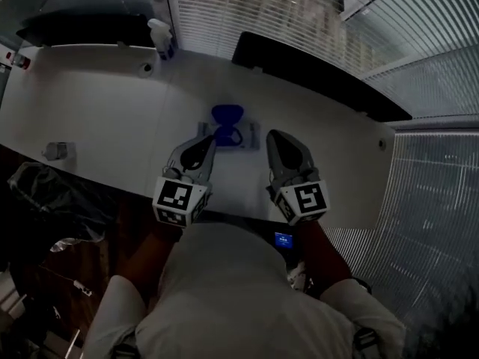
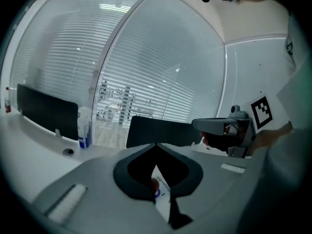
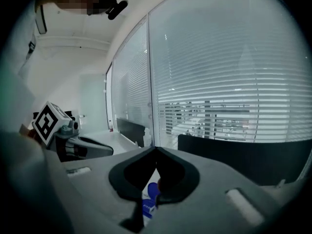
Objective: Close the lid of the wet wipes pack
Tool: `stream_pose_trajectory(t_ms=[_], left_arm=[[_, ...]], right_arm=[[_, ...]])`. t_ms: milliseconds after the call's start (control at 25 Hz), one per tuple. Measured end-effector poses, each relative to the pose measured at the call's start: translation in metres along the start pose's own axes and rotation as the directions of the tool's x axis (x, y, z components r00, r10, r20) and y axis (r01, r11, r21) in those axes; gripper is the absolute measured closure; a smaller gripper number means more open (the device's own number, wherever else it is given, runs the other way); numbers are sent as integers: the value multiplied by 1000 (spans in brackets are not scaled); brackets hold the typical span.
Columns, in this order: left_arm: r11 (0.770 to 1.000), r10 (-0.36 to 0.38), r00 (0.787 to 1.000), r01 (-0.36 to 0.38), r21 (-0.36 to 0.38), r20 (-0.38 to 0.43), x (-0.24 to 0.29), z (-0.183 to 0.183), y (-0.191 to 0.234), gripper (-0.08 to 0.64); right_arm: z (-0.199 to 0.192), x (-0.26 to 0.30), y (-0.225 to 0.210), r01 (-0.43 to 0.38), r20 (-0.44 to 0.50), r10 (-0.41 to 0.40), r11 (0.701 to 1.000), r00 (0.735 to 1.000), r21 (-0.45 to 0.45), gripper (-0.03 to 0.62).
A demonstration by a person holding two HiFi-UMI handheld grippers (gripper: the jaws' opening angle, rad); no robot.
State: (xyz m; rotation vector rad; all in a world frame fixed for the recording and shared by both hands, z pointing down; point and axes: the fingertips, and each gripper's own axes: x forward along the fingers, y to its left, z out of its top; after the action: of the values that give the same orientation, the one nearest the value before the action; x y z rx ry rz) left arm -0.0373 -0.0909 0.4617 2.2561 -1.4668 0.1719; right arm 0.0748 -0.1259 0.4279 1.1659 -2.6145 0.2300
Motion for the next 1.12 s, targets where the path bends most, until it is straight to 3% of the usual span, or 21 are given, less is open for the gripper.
stream_pose_trajectory(t_ms=[240,640,960,1120], left_arm=[[1000,-2,990,4,10,-139,25,-65,30,557],[1000,-2,955,2,-1,-295,59,-136,57,557],[1000,6,857,-16,-15,-515,78,-216,77,557],[999,-2,830,-17,-28,-558,83,-236,82,557]], right_arm=[[-40,40,-3,-28,-103,24,999,994,-35,592],[-103,98,-14,-63,-251,42,995,967,-77,592],[-165,141,-38,-73,-375,5,984,927,-166,592],[-191,160,-53,-88,-442,-8,976,897,-198,592]])
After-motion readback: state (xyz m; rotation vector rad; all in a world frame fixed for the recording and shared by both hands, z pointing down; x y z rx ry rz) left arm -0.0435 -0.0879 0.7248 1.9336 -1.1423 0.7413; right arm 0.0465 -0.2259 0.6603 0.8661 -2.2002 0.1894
